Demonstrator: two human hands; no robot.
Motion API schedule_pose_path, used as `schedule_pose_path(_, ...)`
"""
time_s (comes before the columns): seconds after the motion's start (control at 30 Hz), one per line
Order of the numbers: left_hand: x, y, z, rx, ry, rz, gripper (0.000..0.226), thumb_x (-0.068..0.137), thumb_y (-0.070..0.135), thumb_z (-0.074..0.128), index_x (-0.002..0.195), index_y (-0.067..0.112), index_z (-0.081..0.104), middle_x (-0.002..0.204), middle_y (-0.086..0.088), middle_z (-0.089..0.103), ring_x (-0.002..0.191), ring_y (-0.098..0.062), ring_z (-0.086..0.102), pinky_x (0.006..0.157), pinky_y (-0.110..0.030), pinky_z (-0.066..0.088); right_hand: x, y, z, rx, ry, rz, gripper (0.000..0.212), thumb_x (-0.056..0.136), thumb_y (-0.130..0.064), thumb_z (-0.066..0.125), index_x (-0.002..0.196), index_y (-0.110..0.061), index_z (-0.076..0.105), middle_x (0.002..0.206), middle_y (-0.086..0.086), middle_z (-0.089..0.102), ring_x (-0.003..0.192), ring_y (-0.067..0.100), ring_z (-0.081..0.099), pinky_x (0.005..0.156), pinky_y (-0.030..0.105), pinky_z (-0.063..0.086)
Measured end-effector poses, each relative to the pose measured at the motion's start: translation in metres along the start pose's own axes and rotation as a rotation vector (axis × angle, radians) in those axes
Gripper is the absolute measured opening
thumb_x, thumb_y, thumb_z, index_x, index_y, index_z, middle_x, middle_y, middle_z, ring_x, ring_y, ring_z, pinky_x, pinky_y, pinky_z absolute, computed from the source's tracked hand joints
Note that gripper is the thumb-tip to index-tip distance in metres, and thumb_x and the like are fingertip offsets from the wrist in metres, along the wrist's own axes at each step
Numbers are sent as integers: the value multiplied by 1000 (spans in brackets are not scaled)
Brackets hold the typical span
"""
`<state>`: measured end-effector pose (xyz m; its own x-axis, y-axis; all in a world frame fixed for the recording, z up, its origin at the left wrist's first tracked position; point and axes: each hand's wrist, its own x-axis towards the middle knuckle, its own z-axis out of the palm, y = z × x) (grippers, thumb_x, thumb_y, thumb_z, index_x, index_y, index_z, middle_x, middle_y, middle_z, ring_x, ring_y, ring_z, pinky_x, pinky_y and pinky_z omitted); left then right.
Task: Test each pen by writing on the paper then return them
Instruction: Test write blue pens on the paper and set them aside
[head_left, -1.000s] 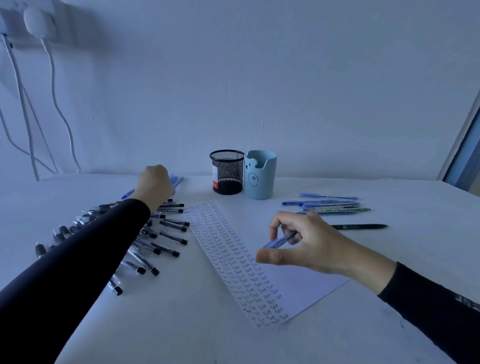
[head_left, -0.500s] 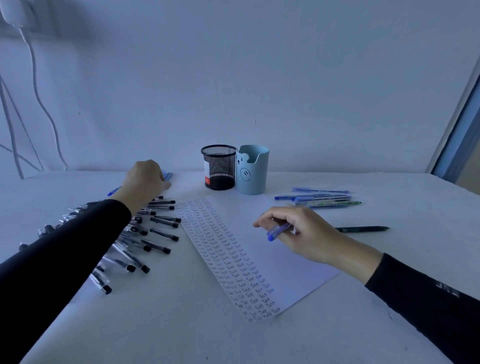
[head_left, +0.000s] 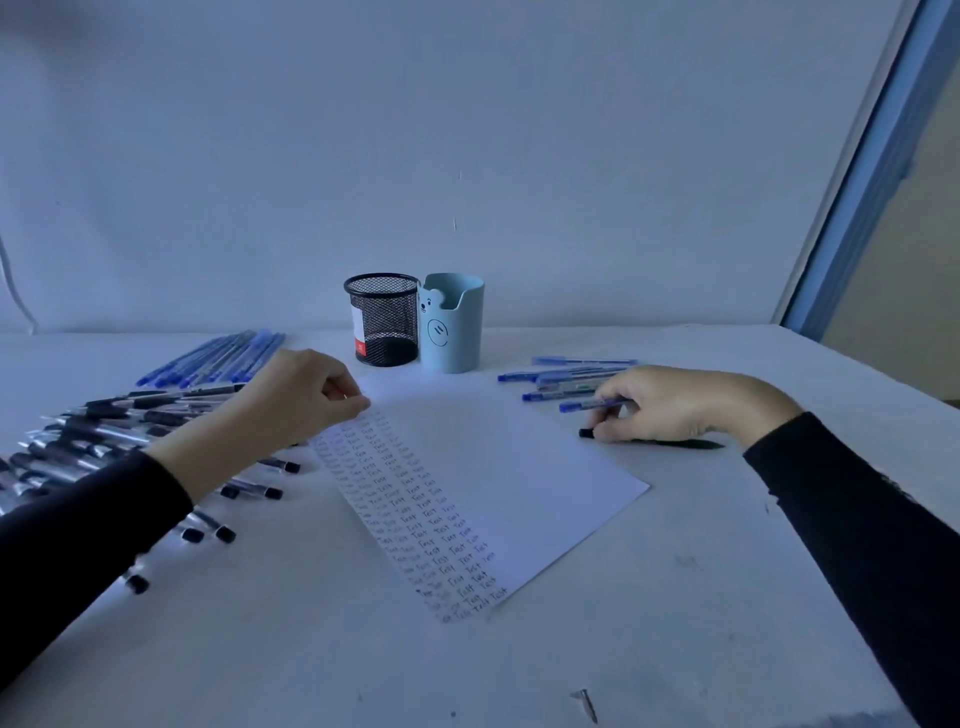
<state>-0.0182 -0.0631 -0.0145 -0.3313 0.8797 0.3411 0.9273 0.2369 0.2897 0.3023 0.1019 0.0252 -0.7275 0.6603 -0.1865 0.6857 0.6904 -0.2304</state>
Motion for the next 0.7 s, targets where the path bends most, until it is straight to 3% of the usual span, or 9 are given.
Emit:
schedule_pose_path(0.1,-2,-1,-2,-13,-15,-8,19,84,33,73,83,13,74,68,10,64,60,-8,60,52,-14,39,17,-10,18,111,211,-74,16,94,-30,63,89,-17,68,67,-5,56,57,6,42,50,16,30)
schedule_pose_path(0.2,-5,-4,-2,-14,-25,-9,20,84,34,73,83,14,74,72,7,67,63,-11,63,54,-17,46,43,-18,38,32,432,-202,24,94,-25,62,85,-3,67,81,12,58,73,19,48,63,29,33)
schedule_pose_path(0.33,-13,-7,-2,-3,-29,19,18,84,35,73,84,17,74,74,9,68,68,-3,61,59,-15,43,60,-15,50,16,599,-273,16,91,-20,67,103,-15,76,83,-3,52,82,14,46,72,29,33)
schedule_pose_path(0.4,-17,-8,-2,-13,-1,54,18,83,35,73,88,18,74,76,10,67,69,0,60,63,-15,46,57,-15,52,42,651,-310,16,88,-12,67,95,-22,76,77,-8,47,80,18,52,73,32,38)
schedule_pose_path(0.47,-20,-8,-3,-31,13,129,26,83,42,69,96,19,72,83,10,66,76,3,59,71,-17,49,50,-21,50,147,698,-365,30,91,-8,57,79,-35,64,80,-3,50,89,23,61,79,37,45)
schedule_pose_path(0.57,-27,-8,-3,-58,-53,185,51,79,76,45,103,37,66,99,14,62,90,1,58,78,-19,46,30,-40,42,514,669,-319,28,104,-29,40,102,-23,68,93,-5,61,91,2,60,82,13,44)
schedule_pose_path(0.63,-32,-6,-3,-76,-97,167,57,71,85,34,100,45,62,104,19,59,95,1,57,79,-21,45,19,-52,42,819,507,-278,36,107,-31,30,113,-17,63,76,1,65,69,8,61,67,17,47)
schedule_pose_path(0.7,-35,-5,-1,-74,-111,157,62,69,86,33,101,43,63,107,21,58,96,1,56,80,-19,43,12,-59,48,940,329,-287,31,106,-22,32,114,-16,61,66,9,66,59,17,58,57,26,47)
